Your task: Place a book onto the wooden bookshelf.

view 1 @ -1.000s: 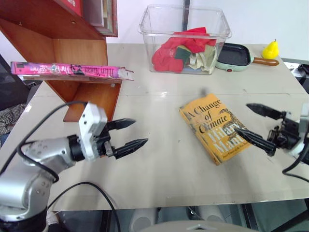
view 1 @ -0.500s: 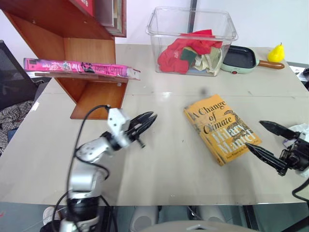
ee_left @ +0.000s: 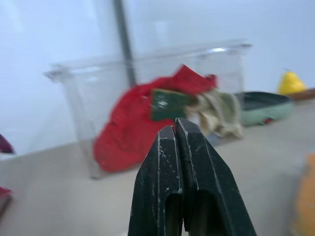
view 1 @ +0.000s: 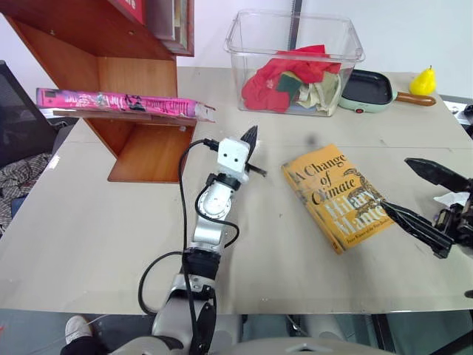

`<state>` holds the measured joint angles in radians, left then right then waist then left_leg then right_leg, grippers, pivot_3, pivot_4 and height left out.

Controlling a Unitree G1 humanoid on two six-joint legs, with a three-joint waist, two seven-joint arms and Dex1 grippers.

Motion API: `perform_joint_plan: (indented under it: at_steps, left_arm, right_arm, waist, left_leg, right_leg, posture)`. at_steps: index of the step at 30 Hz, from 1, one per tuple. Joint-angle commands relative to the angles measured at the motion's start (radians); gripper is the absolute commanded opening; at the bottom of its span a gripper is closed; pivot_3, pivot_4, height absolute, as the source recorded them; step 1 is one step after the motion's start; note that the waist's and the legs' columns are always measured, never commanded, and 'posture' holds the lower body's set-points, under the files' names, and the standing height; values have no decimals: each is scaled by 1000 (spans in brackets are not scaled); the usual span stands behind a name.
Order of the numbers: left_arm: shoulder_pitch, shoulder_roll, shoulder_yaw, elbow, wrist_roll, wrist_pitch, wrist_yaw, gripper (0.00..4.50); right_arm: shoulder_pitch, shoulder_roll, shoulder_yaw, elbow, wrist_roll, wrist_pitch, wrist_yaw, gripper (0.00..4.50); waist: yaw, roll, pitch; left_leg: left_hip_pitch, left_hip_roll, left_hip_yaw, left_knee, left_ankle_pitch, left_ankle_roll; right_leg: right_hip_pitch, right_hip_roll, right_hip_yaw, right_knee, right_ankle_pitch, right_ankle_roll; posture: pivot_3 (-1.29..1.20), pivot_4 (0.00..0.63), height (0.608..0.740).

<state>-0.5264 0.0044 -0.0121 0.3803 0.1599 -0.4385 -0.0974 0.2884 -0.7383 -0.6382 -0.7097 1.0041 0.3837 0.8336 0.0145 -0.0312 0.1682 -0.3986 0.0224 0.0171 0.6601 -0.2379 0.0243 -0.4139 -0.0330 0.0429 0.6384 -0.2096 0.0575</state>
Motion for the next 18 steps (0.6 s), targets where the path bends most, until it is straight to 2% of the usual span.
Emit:
perform_joint_plan:
  at_steps: [1,5,8,11,15,18]
  left_arm:
    - [-74,14,43,19,36,-23,142,54]
    - [-141,57,125,58,27,12,287,54]
    - [-153,66,164,50,-14,39,317,54]
    - [-121,68,153,11,-47,57,275,54]
    - [-29,73,80,-68,-228,127,-13,54]
    - [101,165,4,-193,-374,185,-330,54]
  right_arm:
    - [0,-7,-31,-24,12,-8,-7,4500]
    - [2,-11,-33,-23,14,-5,-7,4500]
    - [0,-19,-32,-15,14,0,-3,4500]
    - [-7,-25,-25,-5,11,2,0,4500]
    - [-15,-29,4,10,-15,2,8,4500]
    - [-6,-22,16,24,-35,1,16,4500]
  waist:
    - [0,0,0]
    - [-4,0,0]
    - [-3,0,0]
    - [-10,0,0]
    - [-19,0,0]
    - [-27,0,0]
  left_leg:
    - [0,0,0,0,0,0]
    - [1,0,0,0,0,0]
    - [0,1,0,0,0,0]
    - [0,0,1,0,0,0]
    - [1,1,1,-1,0,0]
    - [1,1,1,-1,0,0]
  right_leg:
    - [0,0,0,0,0,0]
    - [0,0,0,0,0,1]
    - [0,0,-1,0,0,1]
    - [0,0,0,-1,1,1]
    - [0,0,0,0,0,1]
    - [0,0,0,0,2,-3]
  posture:
    - [0,150,740]
    - [0,150,740]
    - [0,150,740]
    - [0,150,740]
    - [0,150,740]
    - [0,150,740]
